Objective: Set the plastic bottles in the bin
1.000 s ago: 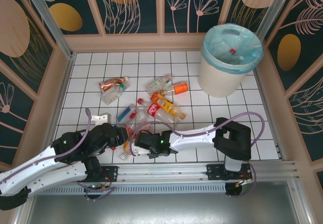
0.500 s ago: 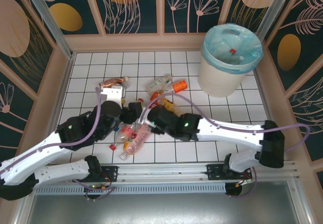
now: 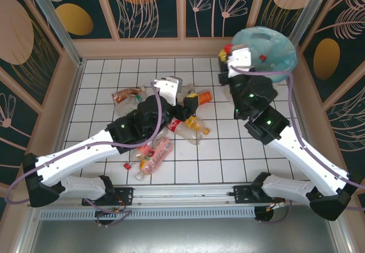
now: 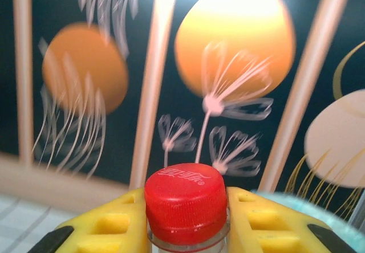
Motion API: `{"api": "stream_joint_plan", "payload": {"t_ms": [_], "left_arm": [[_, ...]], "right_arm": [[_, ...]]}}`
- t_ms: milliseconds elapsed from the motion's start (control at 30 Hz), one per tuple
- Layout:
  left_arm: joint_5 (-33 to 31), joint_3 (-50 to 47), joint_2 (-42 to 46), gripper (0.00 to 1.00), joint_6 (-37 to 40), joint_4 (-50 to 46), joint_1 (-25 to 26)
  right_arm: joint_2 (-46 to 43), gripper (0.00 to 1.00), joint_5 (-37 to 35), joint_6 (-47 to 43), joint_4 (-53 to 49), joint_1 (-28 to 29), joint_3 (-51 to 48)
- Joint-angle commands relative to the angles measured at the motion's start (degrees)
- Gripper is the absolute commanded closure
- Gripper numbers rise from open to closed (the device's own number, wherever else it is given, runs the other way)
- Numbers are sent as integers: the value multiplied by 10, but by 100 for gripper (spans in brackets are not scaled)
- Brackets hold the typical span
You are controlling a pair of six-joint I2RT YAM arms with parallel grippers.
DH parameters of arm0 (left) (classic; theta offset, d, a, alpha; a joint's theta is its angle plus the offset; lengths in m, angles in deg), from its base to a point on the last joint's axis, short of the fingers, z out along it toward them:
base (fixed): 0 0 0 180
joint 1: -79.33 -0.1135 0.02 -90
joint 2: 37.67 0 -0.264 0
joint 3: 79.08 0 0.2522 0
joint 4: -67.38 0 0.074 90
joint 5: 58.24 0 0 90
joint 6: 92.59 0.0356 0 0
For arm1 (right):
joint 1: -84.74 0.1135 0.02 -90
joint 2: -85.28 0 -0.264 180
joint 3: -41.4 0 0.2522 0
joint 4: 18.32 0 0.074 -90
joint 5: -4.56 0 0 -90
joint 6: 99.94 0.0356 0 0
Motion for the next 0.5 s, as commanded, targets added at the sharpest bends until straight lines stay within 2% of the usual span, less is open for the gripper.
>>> {"api": "stream_joint_plan", "payload": {"t_ms": [0, 200, 467], "left_arm": [[27, 7, 10, 30, 4, 49, 0], [23, -10, 26, 30, -1, 51, 0], [21, -32, 47, 30, -10, 44, 0]], "right_arm": [[5, 82, -10, -39, 164, -19, 24], [37, 84, -32, -117, 345, -79, 18], [109, 82, 9, -29, 379, -216, 26]]}}
